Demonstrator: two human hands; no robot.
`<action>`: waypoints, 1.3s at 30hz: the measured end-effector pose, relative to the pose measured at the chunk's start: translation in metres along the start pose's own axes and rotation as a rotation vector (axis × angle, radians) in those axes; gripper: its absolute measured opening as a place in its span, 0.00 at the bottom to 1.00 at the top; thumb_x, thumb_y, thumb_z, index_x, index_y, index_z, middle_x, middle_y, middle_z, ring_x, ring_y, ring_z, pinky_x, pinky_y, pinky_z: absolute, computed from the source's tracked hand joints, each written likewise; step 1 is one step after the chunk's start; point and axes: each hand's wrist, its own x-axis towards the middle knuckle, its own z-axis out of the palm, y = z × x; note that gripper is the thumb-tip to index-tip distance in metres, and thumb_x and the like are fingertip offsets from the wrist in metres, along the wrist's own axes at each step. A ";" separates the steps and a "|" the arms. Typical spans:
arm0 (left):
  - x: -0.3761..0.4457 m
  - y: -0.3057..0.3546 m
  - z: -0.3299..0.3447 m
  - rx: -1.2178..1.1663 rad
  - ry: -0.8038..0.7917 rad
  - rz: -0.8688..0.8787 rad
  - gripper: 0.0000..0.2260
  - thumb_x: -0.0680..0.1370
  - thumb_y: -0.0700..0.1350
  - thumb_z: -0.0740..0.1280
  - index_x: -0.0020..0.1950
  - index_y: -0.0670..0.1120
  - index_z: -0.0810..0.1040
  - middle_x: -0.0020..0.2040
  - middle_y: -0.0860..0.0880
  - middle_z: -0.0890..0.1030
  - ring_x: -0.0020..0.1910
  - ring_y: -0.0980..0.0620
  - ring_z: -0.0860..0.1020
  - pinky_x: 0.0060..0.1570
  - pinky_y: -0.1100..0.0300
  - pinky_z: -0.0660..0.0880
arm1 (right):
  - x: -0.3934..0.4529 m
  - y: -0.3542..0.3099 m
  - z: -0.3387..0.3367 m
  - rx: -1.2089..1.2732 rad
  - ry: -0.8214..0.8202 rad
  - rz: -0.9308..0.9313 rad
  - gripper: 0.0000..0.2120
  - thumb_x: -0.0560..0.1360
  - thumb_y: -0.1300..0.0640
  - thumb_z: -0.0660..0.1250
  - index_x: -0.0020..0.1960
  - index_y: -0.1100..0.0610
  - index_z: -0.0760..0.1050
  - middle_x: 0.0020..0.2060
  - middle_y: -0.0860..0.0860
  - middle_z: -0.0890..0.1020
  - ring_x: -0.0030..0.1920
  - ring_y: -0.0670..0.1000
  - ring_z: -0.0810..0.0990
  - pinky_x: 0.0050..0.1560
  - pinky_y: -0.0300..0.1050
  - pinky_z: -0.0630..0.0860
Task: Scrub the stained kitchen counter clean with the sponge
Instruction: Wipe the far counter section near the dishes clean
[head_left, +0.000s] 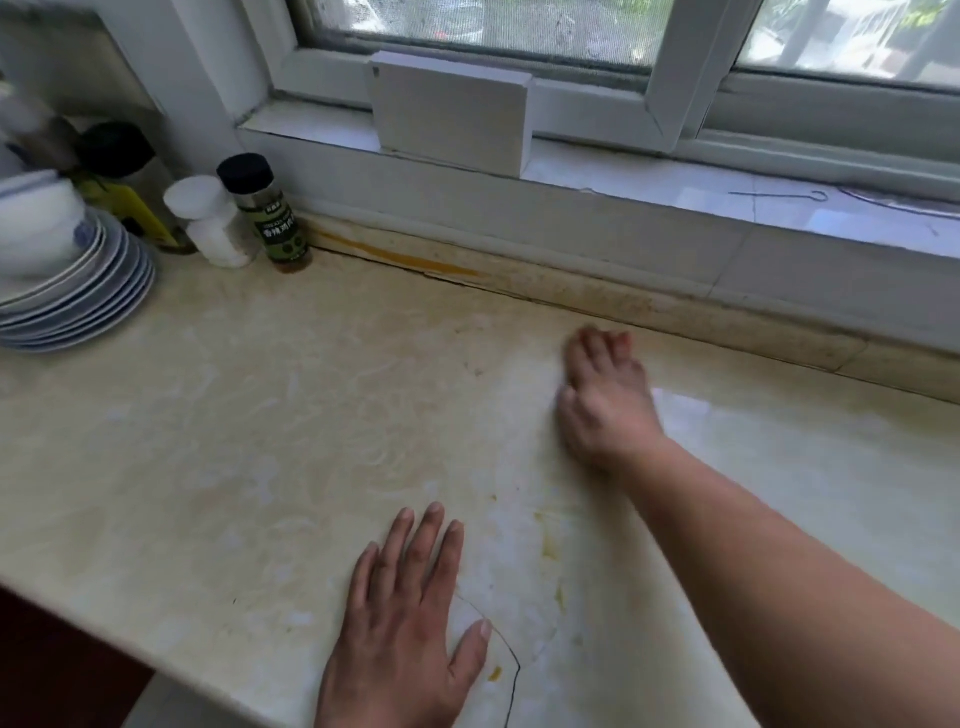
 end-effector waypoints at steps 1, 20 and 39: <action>0.000 0.000 0.000 -0.007 -0.007 -0.002 0.39 0.72 0.65 0.63 0.79 0.45 0.71 0.82 0.46 0.65 0.79 0.42 0.66 0.71 0.41 0.62 | -0.002 -0.027 0.008 0.019 -0.017 -0.071 0.34 0.79 0.45 0.49 0.82 0.55 0.50 0.82 0.55 0.50 0.81 0.63 0.45 0.78 0.61 0.51; 0.001 -0.002 -0.006 -0.074 -0.095 -0.020 0.38 0.80 0.70 0.44 0.81 0.47 0.66 0.83 0.49 0.63 0.81 0.44 0.62 0.76 0.50 0.51 | -0.198 0.290 -0.044 -0.020 0.062 0.689 0.34 0.72 0.45 0.46 0.75 0.59 0.58 0.76 0.64 0.61 0.74 0.67 0.58 0.71 0.68 0.63; 0.007 -0.027 0.025 -0.205 -0.065 -0.104 0.38 0.74 0.66 0.55 0.83 0.51 0.61 0.85 0.53 0.54 0.83 0.42 0.53 0.78 0.33 0.55 | -0.259 0.313 -0.042 0.066 0.116 0.430 0.34 0.76 0.49 0.46 0.82 0.53 0.52 0.82 0.52 0.51 0.82 0.56 0.46 0.80 0.54 0.47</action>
